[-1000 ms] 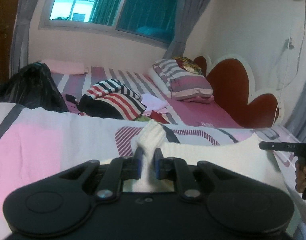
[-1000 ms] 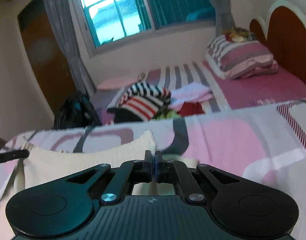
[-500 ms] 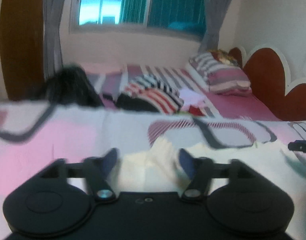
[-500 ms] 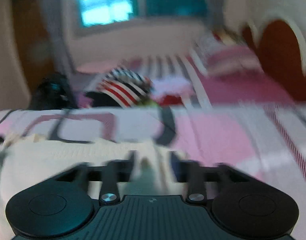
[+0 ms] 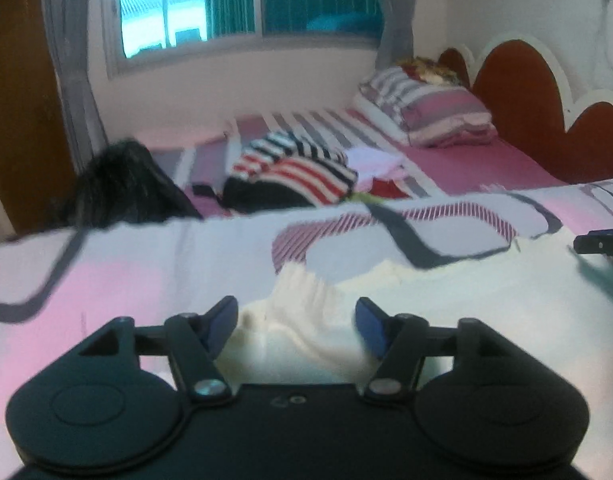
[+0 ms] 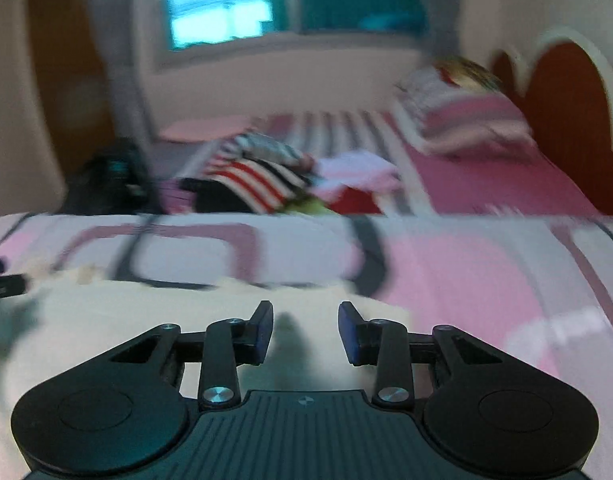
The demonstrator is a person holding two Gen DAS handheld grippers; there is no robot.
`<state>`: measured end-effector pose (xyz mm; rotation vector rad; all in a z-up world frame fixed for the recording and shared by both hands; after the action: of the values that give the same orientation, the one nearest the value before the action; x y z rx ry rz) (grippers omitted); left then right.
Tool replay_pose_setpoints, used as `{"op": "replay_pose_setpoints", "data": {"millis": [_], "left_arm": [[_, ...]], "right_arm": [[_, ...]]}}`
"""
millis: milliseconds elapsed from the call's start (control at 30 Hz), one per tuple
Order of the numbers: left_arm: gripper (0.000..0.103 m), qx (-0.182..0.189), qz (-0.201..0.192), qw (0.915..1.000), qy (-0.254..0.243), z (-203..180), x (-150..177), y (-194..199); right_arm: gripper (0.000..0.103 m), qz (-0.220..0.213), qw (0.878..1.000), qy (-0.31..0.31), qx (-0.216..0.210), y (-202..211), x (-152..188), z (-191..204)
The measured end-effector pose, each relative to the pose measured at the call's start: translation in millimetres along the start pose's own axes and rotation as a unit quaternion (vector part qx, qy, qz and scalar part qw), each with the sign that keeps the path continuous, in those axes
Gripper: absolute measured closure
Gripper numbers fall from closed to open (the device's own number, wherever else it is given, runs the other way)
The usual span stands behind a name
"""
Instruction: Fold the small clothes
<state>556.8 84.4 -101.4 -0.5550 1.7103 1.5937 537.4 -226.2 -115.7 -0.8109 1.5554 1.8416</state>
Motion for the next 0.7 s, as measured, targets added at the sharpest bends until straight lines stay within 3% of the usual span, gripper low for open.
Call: {"op": "replay_pose_setpoints", "data": {"millis": [67, 133, 167, 200, 300, 400, 433, 500, 533, 567, 600, 633, 700], "left_arm": [[0.052, 0.015, 0.018, 0.9996, 0.015, 7.5, 1.0, -11.5], [0.074, 0.037, 0.022, 0.9989, 0.021, 11.3, 0.7, -17.7], [0.091, 0.048, 0.021, 0.9984, 0.023, 11.4, 0.0, -18.8], [0.091, 0.054, 0.018, 0.998, 0.026, 11.0, -1.6, -20.4], [0.092, 0.056, -0.013, 0.9978, 0.032, 8.0, -10.8, -17.2], [0.092, 0.054, -0.011, 0.9983, 0.018, -1.1, -18.1, -26.9], [0.089, 0.054, 0.005, 0.9985, 0.008, -5.2, -17.3, -34.5], [0.063, 0.02, 0.034, 0.9992, -0.004, -8.7, -13.0, -40.9], [0.053, -0.005, 0.025, 0.9997, -0.006, -10.0, -12.6, -32.5], [0.033, -0.028, 0.003, 0.9995, -0.013, -14.1, -12.3, -18.0], [0.025, -0.033, -0.023, 0.9991, -0.013, -20.0, -11.5, -5.0], [0.026, -0.017, -0.041, 0.9989, -0.016, -32.0, -10.5, 7.3], [0.025, 0.03, -0.038, 0.998, -0.041, -65.4, -10.3, 17.3]], "right_arm": [[0.067, 0.018, 1.0, -0.005, 0.009, -8.3, 3.4, -9.8], [0.068, 0.019, 1.0, -0.012, -0.007, -12.3, 7.3, -15.4], [0.09, 0.018, 1.0, -0.01, -0.01, -12.9, 6.8, -15.4], [0.101, 0.017, 1.0, -0.009, -0.016, -12.0, 6.0, -16.6], [0.102, -0.012, 1.0, -0.022, 0.0, 2.2, 4.5, -23.8], [0.102, -0.025, 0.999, -0.024, 0.021, 9.5, 8.7, -29.0], [0.102, -0.017, 0.999, -0.022, 0.03, 5.9, 11.1, -29.5], [0.102, 0.001, 0.999, -0.02, 0.037, -0.8, 14.2, -27.6], [0.098, 0.001, 0.999, -0.012, 0.047, 1.7, 12.3, -24.1], [0.084, -0.001, 0.998, -0.001, 0.061, 5.5, 10.4, -19.2], [0.075, -0.016, 0.998, 0.01, 0.065, 14.9, 8.0, -11.3], [0.062, -0.035, 0.999, 0.019, 0.035, 25.1, 6.1, -0.7], [0.061, -0.021, 0.999, 0.022, -0.036, 25.5, 7.6, 19.6]]}}
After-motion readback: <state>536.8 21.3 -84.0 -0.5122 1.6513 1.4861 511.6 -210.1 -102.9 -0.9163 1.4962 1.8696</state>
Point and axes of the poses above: each gripper's, at about its wrist camera, not at the fingertips, and y roughly against the way its jaws point, z to its left, x to its underside, the point moved 2 cm from there along -y, roughly the way its jaws point, and after that the axes turned 2 degrees about z, right-handed, at the moved point
